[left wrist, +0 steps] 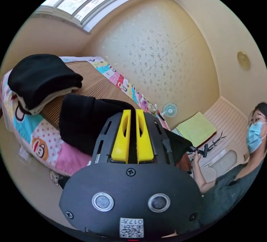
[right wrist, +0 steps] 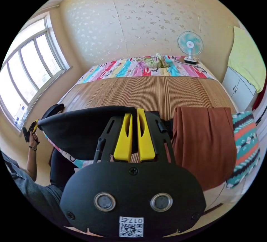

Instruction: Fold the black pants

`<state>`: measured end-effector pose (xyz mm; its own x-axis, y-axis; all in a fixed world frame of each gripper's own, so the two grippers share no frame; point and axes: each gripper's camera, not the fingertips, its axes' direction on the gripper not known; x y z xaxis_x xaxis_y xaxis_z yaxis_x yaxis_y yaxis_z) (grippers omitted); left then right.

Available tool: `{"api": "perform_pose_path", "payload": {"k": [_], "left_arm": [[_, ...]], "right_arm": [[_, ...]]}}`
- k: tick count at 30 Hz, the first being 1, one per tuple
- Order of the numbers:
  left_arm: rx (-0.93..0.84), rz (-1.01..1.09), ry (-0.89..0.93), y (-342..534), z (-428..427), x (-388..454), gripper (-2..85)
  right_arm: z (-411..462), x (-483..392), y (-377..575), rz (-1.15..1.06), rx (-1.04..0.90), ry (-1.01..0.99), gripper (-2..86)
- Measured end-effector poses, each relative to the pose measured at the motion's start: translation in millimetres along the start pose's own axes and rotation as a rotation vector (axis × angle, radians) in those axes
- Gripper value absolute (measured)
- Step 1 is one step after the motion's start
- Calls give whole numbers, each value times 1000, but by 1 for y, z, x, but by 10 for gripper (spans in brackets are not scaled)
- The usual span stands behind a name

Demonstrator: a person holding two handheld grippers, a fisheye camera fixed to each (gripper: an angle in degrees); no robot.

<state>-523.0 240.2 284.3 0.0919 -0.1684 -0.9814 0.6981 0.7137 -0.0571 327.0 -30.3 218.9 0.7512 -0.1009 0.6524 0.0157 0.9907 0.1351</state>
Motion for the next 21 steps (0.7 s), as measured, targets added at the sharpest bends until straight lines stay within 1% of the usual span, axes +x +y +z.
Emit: {"api": "perform_pose_path", "payload": {"k": [1,2,3,4,5,7,9,10,11,12,13,14,15,16,17,19,20,21], "left_arm": [[2,28,1,-14,29,-3,52],[13,64,-5,-23,56,-7,70],[15,52,-23,-25,67,-10,80],[8,-54,-59,-25,85,-19,100],[11,-136,-39,-19,98,-23,112],[-2,-125,12,-3,116,-17,109],[-105,-61,9,16,140,-8,78],[-195,-24,-2,30,158,-5,64],[-322,1,-24,46,179,-6,61],[-400,10,-46,54,189,-8,56],[-565,29,-132,71,208,-12,45],[-667,104,-211,87,217,-13,17],[-652,154,-217,92,213,-10,4],[-628,201,-284,99,203,-6,-2],[-648,262,-359,103,197,0,-5],[-666,330,-467,104,186,2,-7],[-658,323,-512,104,175,-4,-7],[-650,300,-520,103,169,-9,-7]], "right_arm": [[36,17,-47,46,-101,-5,56],[72,38,-87,155,-226,-22,64],[86,46,-102,187,-267,-35,68],[105,55,-121,215,-303,-72,74],[115,60,-130,250,-324,-120,74],[115,52,-132,226,-290,-214,68],[113,41,-122,182,-251,-236,51],[119,36,-110,164,-260,-234,38],[131,34,-96,137,-306,-257,26],[139,35,-88,125,-352,-265,23],[158,37,-69,125,-477,-242,16],[173,40,-44,125,-573,-210,13],[167,42,-34,127,-503,-233,12],[145,48,-12,173,-365,-277,10],[135,51,8,209,-329,-357,8],[120,53,31,234,-320,-486,8],[111,50,44,250,-337,-555,8],[106,47,50,255,-350,-580,8]]}}
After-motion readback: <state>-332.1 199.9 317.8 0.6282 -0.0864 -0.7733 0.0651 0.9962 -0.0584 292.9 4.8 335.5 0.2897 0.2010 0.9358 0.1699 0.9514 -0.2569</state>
